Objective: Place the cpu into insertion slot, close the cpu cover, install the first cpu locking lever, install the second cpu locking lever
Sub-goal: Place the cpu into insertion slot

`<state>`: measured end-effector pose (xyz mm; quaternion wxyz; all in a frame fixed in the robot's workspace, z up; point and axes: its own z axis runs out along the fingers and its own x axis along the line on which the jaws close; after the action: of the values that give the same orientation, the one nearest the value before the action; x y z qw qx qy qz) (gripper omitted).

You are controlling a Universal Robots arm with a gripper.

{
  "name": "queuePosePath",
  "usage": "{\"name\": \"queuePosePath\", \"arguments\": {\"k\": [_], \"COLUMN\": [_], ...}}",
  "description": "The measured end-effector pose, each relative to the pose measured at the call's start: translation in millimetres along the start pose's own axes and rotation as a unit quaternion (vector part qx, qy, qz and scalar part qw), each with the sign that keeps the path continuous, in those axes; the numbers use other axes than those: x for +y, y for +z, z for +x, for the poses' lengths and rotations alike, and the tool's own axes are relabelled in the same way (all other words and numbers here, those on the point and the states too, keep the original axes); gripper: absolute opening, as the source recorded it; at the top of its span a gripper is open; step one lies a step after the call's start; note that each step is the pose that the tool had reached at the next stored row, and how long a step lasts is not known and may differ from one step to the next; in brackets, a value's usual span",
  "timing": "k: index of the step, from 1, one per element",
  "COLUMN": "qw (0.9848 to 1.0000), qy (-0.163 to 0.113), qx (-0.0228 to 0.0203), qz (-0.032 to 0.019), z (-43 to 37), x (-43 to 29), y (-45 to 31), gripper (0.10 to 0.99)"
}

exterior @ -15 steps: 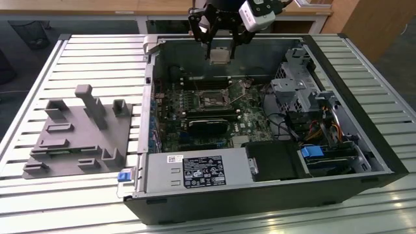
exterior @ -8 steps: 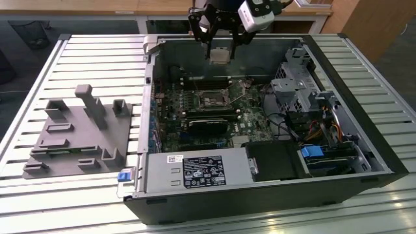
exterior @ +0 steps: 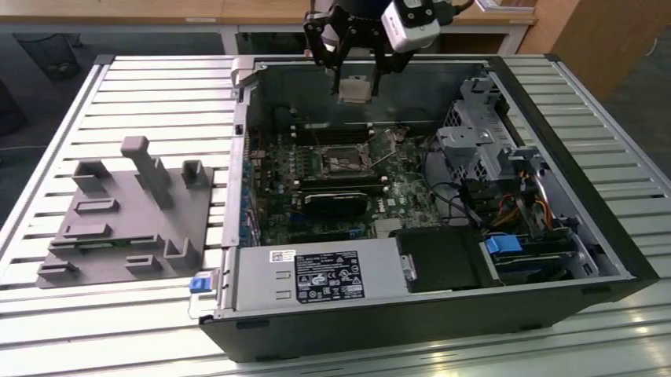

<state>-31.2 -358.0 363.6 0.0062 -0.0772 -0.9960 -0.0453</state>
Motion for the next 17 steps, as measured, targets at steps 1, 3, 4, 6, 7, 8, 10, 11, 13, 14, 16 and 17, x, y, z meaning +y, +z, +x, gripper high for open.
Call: {"name": "queuePosePath", "arguments": {"k": [1, 3, 4, 6, 7, 8, 10, 11, 13, 14, 16, 17], "qw": [1.0, 1.0, 1.0, 0.9999, 0.9999, 0.9998, 0.9998, 0.9997, 0.9996, 0.9995, 0.9994, 0.9993], "qy": [0.002, 0.007, 0.009, 0.013, 0.015, 0.017, 0.022, 0.024, 0.029, 0.031, 0.035, 0.037], "qx": [-0.0002, -0.0006, -0.0008, -0.0012, -0.0013, -0.0015, -0.0019, -0.0021, -0.0026, -0.0027, -0.0031, -0.0033], "qz": [0.0, -0.0001, -0.0001, -0.0002, -0.0003, -0.0003, -0.0004, -0.0004, -0.0005, -0.0006, -0.0007, -0.0007], "z": [0.0, 0.0, 0.0, 0.0, 0.0, 0.0, 0.0, 0.0, 0.0, 0.0, 0.0, 0.0], "x": [0.0, 0.0, 0.0, 0.0, 0.0, 0.0, 0.0, 0.0, 0.0, 0.0, 0.0, 0.0], "y": [0.0, 0.0, 0.0, 0.1, 0.1, 0.1, 0.1, 0.1, 0.1, 0.1, 0.1, 0.1], "gripper": [0.541, 0.541, 0.541, 0.541, 0.541, 0.541, 0.541, 0.541, 0.541, 0.541, 0.541, 0.541]}}
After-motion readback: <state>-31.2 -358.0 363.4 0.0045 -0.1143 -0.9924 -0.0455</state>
